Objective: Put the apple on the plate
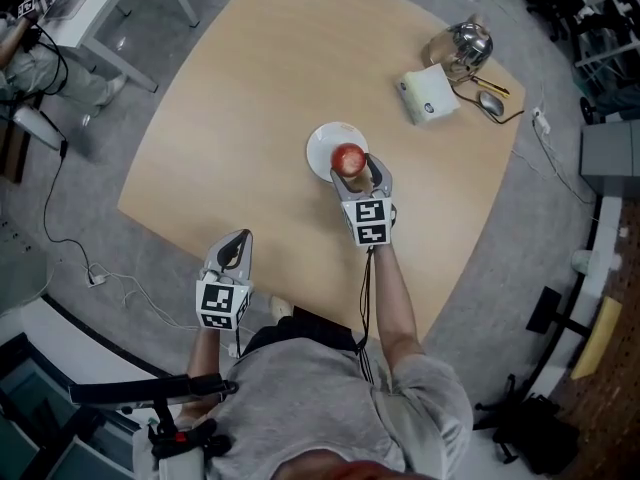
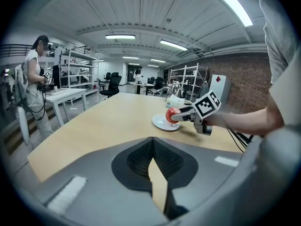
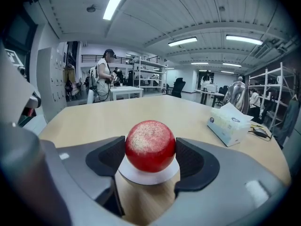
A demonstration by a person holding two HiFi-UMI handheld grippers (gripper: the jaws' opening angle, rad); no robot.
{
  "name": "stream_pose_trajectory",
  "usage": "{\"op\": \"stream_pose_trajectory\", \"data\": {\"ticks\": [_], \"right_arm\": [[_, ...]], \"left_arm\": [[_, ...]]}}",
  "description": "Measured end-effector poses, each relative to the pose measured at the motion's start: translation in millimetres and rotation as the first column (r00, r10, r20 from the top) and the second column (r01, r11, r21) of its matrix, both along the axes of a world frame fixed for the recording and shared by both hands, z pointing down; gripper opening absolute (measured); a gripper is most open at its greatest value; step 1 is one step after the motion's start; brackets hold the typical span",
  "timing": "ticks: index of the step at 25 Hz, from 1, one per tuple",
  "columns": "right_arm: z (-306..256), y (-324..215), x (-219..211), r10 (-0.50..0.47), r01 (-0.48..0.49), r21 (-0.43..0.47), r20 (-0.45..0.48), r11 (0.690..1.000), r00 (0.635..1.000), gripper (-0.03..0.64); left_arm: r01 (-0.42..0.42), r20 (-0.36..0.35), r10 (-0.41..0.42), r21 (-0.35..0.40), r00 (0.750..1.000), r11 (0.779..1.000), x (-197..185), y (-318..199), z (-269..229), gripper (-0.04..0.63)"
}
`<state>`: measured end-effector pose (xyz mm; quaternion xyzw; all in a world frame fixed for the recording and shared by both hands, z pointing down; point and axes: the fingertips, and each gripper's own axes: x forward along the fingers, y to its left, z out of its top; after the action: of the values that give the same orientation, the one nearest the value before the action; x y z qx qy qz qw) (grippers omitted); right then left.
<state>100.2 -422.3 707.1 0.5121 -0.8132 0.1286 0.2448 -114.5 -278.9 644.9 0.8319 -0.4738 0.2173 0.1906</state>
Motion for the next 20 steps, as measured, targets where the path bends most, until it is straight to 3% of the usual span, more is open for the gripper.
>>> {"op": "stream_pose_trajectory", "data": {"ticks": [20], "right_arm": [[16, -16, -4, 0.017, -0.017, -0.034, 0.019, 0.999, 1.0, 0.347]], "left_arm": [[0.007, -0.007, -0.007, -0.013, 1.0, 1.0, 0, -4, 7, 0.02]]}}
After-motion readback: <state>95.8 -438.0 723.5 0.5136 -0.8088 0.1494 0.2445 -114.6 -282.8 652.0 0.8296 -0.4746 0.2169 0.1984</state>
